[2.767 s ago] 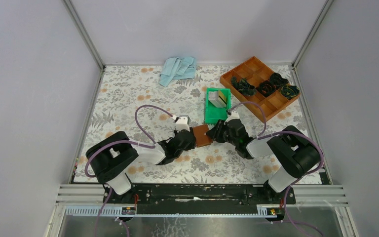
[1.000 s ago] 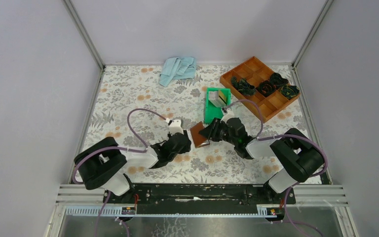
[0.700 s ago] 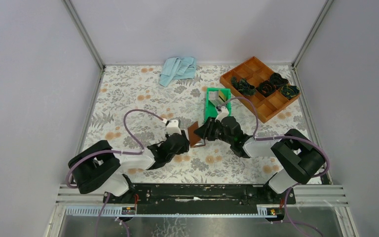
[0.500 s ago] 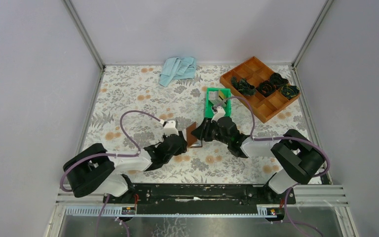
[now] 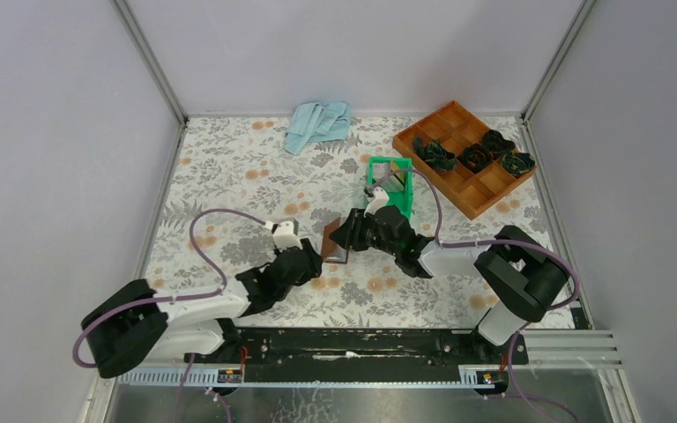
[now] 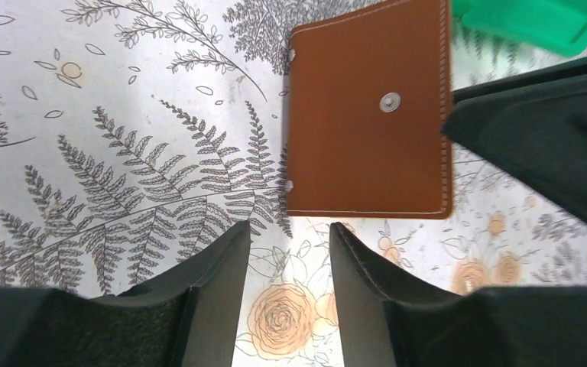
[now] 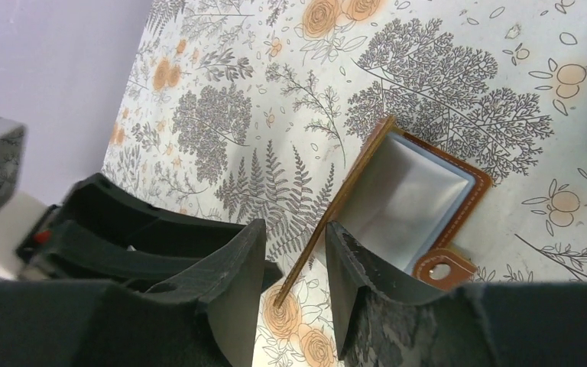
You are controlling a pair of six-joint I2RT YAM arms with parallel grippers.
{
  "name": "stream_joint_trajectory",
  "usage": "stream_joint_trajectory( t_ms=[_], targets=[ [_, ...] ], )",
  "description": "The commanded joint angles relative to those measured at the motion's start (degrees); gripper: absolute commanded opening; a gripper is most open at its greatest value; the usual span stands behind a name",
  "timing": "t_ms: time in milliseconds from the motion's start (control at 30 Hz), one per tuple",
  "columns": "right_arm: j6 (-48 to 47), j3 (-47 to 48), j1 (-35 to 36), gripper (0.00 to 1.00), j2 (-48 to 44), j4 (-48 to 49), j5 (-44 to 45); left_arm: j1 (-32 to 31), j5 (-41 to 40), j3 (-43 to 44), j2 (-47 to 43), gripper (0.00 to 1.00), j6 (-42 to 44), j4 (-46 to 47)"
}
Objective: Put the credit cards into the card holder
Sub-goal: Open the card holder at the center of the board.
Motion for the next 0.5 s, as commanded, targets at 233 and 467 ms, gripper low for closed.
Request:
stream_joint_trajectory(
  t_ms=[233,467],
  targets=[
    [-0.8,5.5,1.5,0.42,4.1,0.2,1.4,-1.9,-1.6,-3.8,-10.9,0.64,-0.8,-3.1],
    [-0.7,7.5,1.8,0.39,4.5,-1.8,1.7,-5.8,-4.5,-2.4,-7.9,0.65,-1.0,-2.4]
  ],
)
